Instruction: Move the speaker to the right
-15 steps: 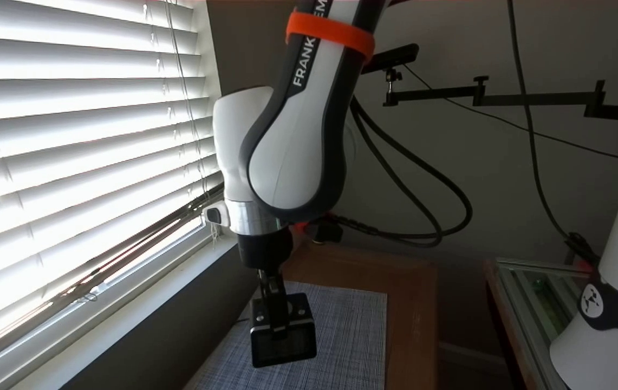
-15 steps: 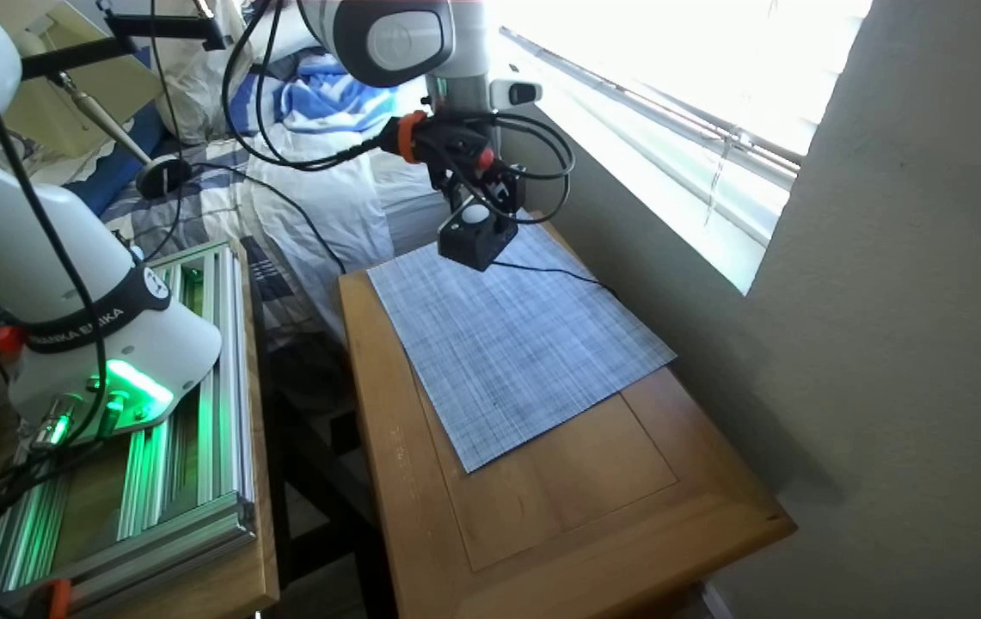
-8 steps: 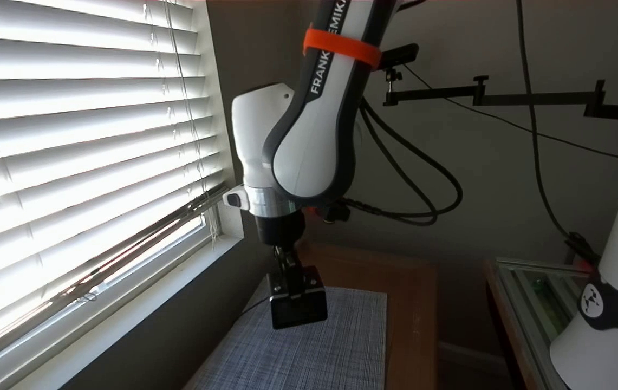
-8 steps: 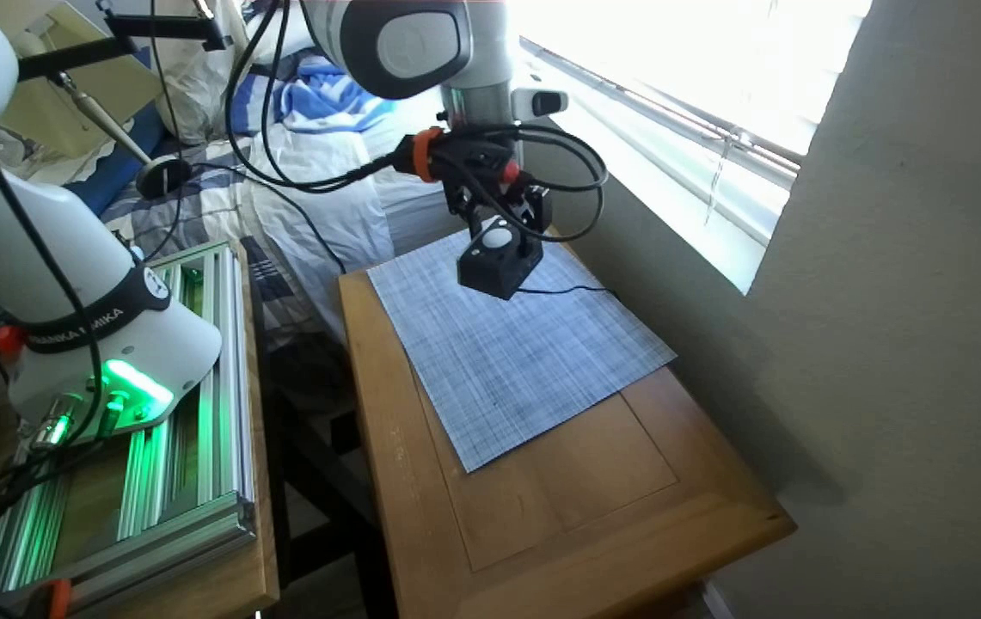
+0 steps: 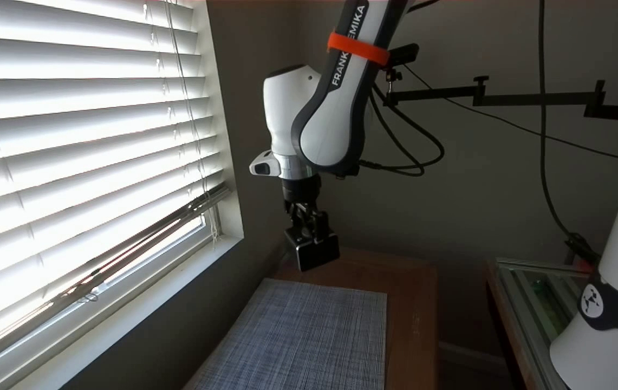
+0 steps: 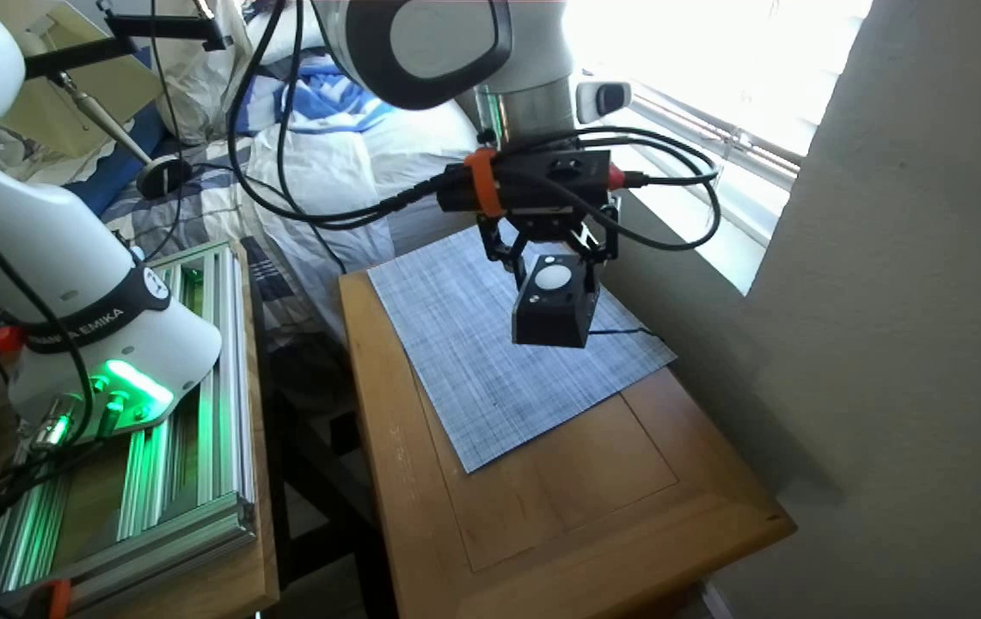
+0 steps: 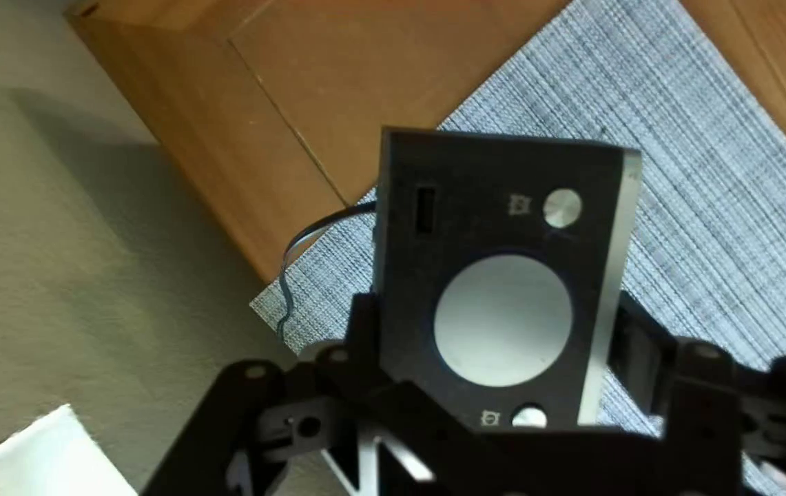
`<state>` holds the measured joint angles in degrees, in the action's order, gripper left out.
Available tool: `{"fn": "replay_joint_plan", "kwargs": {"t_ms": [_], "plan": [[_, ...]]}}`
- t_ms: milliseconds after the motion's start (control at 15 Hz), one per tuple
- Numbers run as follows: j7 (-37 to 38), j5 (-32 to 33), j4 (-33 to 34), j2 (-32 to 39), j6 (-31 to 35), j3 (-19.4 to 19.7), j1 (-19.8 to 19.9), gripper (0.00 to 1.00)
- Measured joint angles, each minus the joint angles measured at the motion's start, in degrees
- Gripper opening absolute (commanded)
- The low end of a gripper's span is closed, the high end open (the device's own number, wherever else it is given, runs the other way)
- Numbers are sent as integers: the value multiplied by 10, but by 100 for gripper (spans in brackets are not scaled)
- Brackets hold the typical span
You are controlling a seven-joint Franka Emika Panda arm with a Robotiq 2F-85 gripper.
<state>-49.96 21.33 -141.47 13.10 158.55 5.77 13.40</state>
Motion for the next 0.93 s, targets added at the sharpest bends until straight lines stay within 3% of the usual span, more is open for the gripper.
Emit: {"fn": "replay_joint_plan", "kwargs": {"t_ms": [200,933], "plan": [[-37,-1,4,-1,0,0,14,81],[-40,-1,5,-1,0,-2,14,81]]}}
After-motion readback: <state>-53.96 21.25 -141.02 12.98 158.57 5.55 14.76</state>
